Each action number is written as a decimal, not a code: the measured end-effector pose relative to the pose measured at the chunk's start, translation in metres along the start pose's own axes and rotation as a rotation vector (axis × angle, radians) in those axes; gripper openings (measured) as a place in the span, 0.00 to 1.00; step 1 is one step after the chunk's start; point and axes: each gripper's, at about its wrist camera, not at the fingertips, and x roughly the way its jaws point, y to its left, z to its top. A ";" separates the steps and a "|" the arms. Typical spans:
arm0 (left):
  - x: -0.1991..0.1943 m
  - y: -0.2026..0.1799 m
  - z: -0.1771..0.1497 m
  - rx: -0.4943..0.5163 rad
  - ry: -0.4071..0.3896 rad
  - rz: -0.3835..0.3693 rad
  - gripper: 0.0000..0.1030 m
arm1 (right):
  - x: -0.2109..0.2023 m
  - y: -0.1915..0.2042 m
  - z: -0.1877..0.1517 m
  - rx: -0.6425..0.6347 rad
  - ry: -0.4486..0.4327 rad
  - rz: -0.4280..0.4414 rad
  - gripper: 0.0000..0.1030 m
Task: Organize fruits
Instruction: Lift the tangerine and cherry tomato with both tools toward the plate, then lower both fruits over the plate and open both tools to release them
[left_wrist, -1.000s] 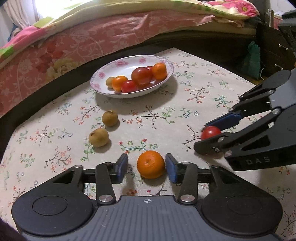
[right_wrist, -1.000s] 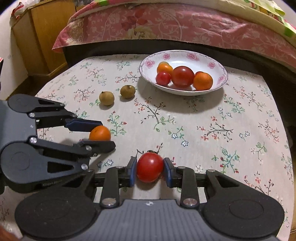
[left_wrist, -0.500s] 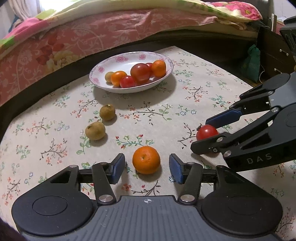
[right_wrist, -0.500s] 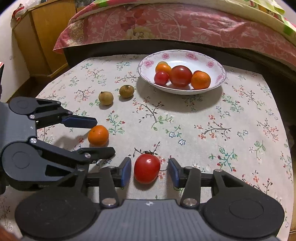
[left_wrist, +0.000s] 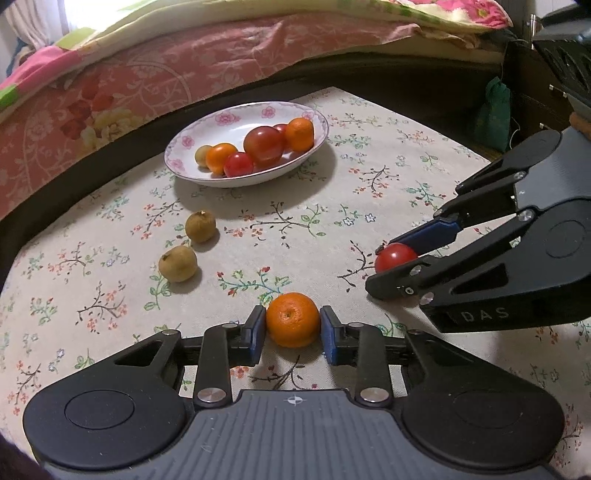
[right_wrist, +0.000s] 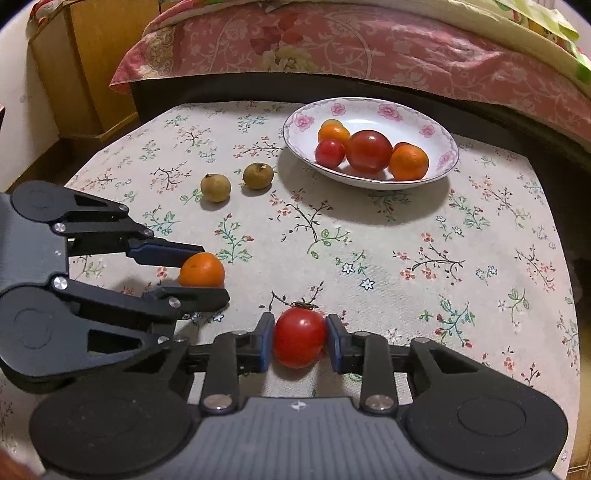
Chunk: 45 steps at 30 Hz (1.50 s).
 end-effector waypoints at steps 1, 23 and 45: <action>0.000 0.000 0.000 -0.002 0.002 -0.001 0.37 | 0.000 0.000 0.000 0.000 0.001 0.001 0.29; -0.007 0.009 0.022 -0.053 -0.079 0.036 0.37 | -0.011 -0.002 0.015 0.029 -0.074 -0.001 0.29; 0.014 0.030 0.084 -0.075 -0.182 0.085 0.36 | -0.008 -0.037 0.060 0.082 -0.178 -0.076 0.29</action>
